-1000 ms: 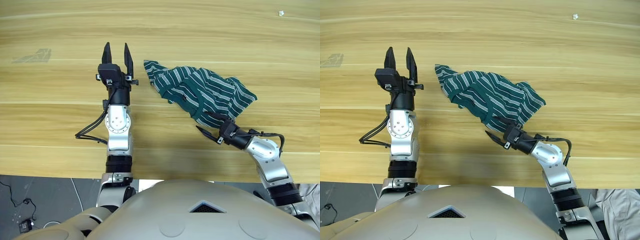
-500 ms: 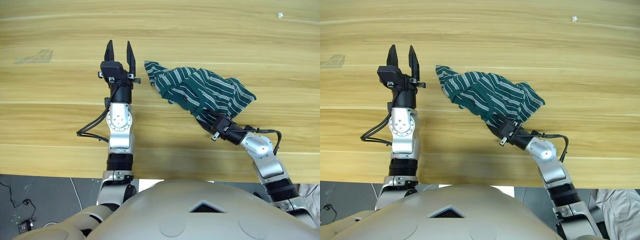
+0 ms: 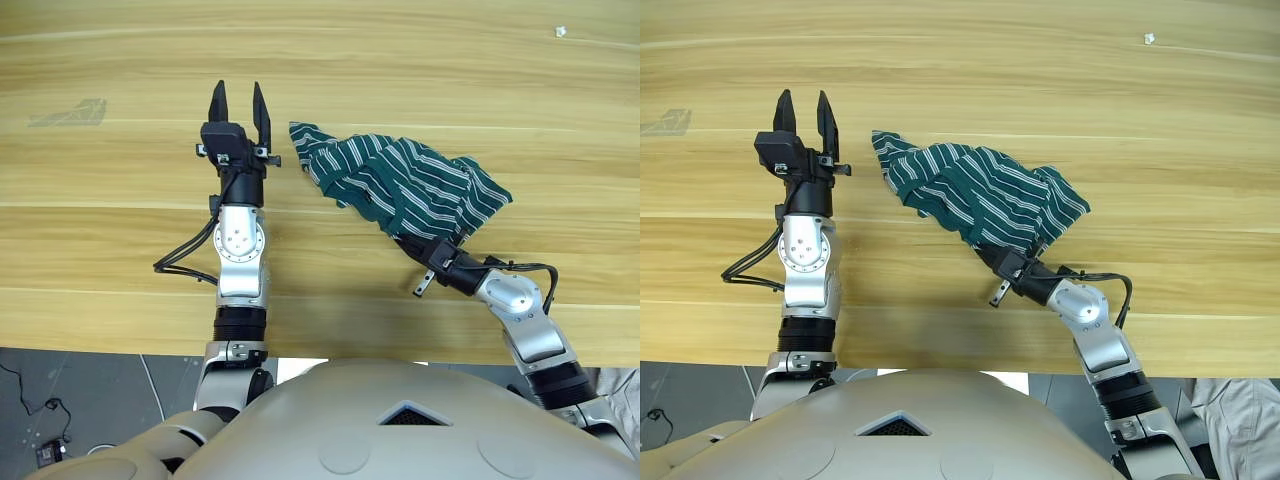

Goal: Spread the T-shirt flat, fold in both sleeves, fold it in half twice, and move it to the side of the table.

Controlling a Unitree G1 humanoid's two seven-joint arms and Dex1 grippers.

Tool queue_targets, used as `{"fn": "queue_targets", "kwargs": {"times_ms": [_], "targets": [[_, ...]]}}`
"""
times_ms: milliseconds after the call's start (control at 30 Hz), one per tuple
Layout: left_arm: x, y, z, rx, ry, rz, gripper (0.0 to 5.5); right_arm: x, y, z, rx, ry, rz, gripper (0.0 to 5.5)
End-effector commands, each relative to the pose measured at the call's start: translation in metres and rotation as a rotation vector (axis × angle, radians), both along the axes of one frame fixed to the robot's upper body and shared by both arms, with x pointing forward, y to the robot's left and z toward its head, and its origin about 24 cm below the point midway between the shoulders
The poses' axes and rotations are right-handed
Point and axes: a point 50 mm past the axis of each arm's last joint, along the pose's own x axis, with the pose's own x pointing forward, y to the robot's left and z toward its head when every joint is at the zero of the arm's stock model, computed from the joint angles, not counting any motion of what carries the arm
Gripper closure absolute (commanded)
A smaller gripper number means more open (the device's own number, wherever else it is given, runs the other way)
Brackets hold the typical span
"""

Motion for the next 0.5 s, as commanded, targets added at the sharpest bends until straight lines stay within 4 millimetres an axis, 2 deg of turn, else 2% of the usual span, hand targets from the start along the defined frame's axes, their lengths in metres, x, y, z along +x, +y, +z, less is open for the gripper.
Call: {"fn": "queue_targets", "kwargs": {"times_ms": [33,167,267,400,500], "targets": [[0.003,-0.001,0.0,0.026,0.009,-0.013,3.24,0.007,-0.012,0.007,0.016,0.049,0.0,5.47],[-0.003,-0.002,0.001,0.174,0.015,-0.089,3.24,0.032,-0.021,0.049,0.137,-0.031,0.022,5.47],[-0.012,0.011,0.01,0.414,-0.02,-0.179,3.24,0.047,-0.025,0.085,0.184,-0.135,0.057,5.47],[-0.026,0.044,0.006,0.599,0.037,-0.216,3.24,0.059,-0.024,0.111,0.138,-0.239,0.108,5.47],[-0.044,0.051,-0.001,0.738,0.072,-0.332,3.24,0.063,-0.024,0.121,0.125,-0.277,0.122,5.47]]}}
